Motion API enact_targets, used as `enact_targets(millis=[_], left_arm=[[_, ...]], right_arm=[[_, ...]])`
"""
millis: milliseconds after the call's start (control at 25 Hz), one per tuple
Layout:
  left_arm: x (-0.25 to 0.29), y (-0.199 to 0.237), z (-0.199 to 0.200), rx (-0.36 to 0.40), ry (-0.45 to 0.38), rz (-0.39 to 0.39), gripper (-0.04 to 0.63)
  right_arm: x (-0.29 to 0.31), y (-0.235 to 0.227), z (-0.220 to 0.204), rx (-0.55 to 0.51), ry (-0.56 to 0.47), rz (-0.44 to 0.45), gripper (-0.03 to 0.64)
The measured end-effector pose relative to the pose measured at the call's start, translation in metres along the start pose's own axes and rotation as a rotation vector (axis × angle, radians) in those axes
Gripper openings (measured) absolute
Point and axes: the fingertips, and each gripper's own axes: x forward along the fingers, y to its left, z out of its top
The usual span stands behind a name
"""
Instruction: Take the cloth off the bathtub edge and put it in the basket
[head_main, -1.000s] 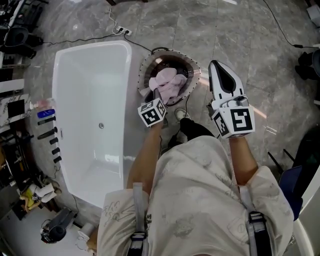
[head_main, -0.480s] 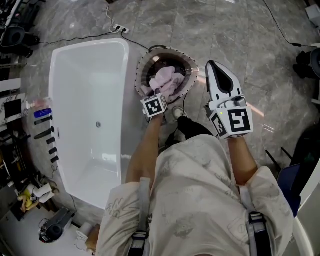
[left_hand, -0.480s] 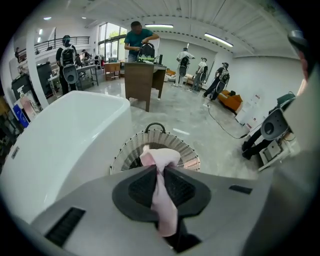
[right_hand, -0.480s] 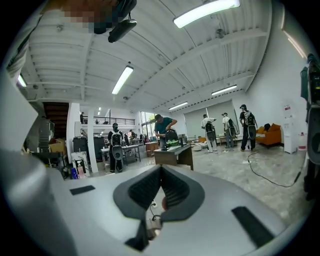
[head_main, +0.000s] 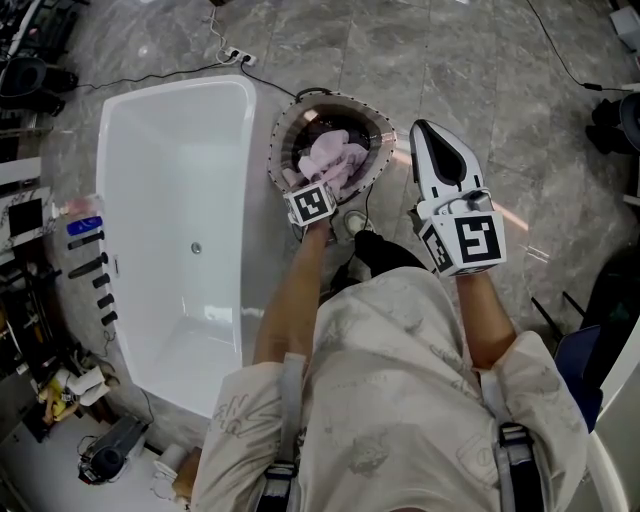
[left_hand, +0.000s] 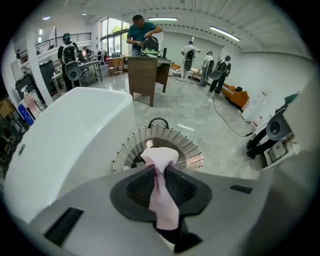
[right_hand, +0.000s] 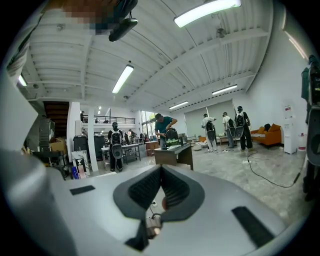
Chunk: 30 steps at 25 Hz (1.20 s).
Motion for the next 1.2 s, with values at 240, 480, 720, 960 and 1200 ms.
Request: enact_targets(millis=[240,480,720,960,1200], left_arm=[[-0.003,-0.001,-0.002,0.004,-0.013,-0.009,0.137],[-0.012,0.007,-0.004,-0.028,-0.006,-0.004,0.144],[-0.026,0.019,0.001,-0.076,-0.056,0.002,0.144],[-0.054,0.046,0.009,-0.183,-0.151,0.019,0.144],[-0.090,0.094,-0.009,-0.285,-0.203,0.048,0.144]], right_arm=[[-0.001,-0.001,-0.006,0.007,0.019,0.004,-0.011],[0.005,0.008,-0.003,0.010,0.017,0.029,-0.011],[0.014,0.024,0.001,0.006,0.025,0.068,-0.011],[0.029,0.056,0.009,-0.010,0.013,0.159,-0.011],[0.036,0.111,0.017,-0.027,0.019,0.242,-0.011]])
